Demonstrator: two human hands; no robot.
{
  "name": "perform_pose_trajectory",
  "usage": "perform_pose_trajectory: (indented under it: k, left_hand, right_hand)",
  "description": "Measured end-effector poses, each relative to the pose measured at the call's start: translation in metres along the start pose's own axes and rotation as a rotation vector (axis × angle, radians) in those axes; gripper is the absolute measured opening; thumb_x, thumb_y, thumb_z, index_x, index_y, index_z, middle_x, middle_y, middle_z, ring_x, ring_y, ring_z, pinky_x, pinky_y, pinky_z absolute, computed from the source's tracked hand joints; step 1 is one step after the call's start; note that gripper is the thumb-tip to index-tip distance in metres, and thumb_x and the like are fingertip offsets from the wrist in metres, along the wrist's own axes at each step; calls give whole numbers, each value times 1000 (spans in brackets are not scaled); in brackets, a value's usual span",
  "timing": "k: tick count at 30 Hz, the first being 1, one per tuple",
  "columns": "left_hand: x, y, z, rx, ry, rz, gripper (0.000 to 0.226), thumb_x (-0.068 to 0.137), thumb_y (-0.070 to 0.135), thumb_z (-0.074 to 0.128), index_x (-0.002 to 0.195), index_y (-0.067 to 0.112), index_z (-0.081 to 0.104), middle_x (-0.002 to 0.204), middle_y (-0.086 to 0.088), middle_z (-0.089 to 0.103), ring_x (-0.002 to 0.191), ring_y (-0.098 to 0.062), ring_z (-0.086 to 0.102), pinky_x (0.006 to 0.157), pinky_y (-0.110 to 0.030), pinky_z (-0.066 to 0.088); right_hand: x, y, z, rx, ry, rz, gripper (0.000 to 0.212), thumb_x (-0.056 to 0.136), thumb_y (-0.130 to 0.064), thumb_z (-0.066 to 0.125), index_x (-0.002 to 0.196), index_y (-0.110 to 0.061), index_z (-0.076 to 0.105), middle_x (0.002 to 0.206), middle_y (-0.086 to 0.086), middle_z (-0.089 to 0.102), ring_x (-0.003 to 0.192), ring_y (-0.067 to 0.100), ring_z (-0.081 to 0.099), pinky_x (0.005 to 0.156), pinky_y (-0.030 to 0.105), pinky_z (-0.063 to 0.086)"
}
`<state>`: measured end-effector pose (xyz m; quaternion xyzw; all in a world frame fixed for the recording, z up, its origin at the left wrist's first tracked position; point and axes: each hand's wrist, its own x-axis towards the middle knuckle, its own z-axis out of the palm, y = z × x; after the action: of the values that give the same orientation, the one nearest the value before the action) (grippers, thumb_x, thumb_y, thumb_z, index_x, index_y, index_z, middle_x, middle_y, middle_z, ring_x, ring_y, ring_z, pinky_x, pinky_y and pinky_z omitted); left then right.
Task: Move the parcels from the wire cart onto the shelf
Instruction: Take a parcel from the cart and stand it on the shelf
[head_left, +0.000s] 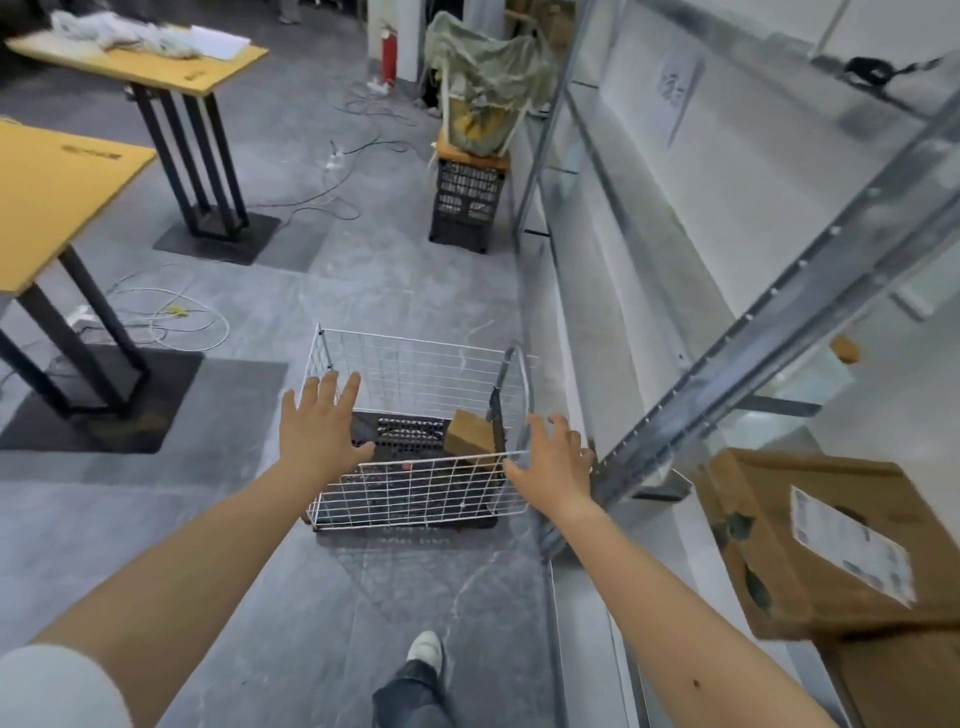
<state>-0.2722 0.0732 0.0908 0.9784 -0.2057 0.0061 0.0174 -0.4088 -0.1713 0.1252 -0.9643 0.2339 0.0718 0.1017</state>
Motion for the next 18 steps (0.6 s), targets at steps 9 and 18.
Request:
perform_pose_trajectory:
  k: [9,18]
  left_hand:
    - [79,26,40,-3,-65,-22,98,73,62,61,149,18,17,152,-10,25,139,-31,23,110,-48,24]
    - [127,-1,91,-18,-171,-72,98,72,62,62,149,19,20,151,-10,29,138,-31,27,110,-50,24]
  right_hand:
    - [118,16,25,63,-135,-85,66,90,-42,56,145,-20,28,148,9,26,128,32,35,103,45,36]
    - [186,11,77,143,-273,-74,65,90,-31,59,145,-17,27,144,11,28,128,34,36,105,40,35]
